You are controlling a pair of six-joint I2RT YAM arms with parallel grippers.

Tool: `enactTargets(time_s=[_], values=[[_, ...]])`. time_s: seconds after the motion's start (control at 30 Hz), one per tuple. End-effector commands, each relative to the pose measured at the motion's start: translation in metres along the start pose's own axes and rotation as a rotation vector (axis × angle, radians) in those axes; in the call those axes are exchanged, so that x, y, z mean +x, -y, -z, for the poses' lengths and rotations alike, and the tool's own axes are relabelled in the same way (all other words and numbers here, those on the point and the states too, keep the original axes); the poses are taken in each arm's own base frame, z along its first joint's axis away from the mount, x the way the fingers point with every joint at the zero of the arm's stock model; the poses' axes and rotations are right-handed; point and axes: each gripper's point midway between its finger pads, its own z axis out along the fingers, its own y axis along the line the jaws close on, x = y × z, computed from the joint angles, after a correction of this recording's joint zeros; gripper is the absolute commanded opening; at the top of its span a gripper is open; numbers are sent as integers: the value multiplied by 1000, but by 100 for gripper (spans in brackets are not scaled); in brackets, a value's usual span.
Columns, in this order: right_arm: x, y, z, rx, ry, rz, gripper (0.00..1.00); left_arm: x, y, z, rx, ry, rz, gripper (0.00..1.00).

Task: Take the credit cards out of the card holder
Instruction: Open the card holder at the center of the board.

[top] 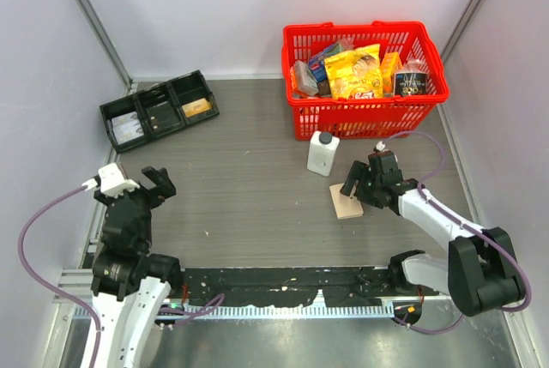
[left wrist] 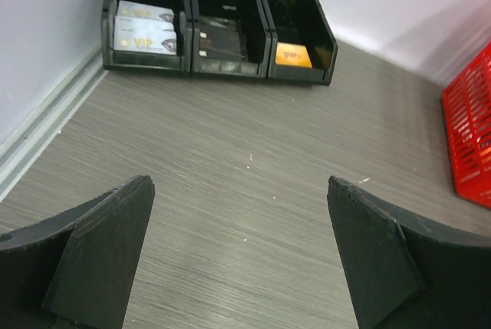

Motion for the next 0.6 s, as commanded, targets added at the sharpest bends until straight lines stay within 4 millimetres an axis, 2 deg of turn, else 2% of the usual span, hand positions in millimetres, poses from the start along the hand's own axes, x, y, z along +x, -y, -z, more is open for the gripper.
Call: enactTargets(time_s=[0.0, 0.13, 0.3, 0.4, 0.57], values=[[9, -21, -7, -131, -54, 26, 74, 11, 20, -7, 25, -165, 38, 100], [31, -25, -8, -169, -101, 43, 71, 45, 33, -17, 8, -438, -32, 100], [53, -40, -6, -177, -94, 119, 70, 68, 49, -16, 18, -652, -28, 100], [65, -62, -4, -214, -70, 175, 69, 79, 64, -12, 99, -709, -3, 100], [80, -100, -5, -272, -49, 245, 69, 93, 97, -4, 279, -693, 179, 100]])
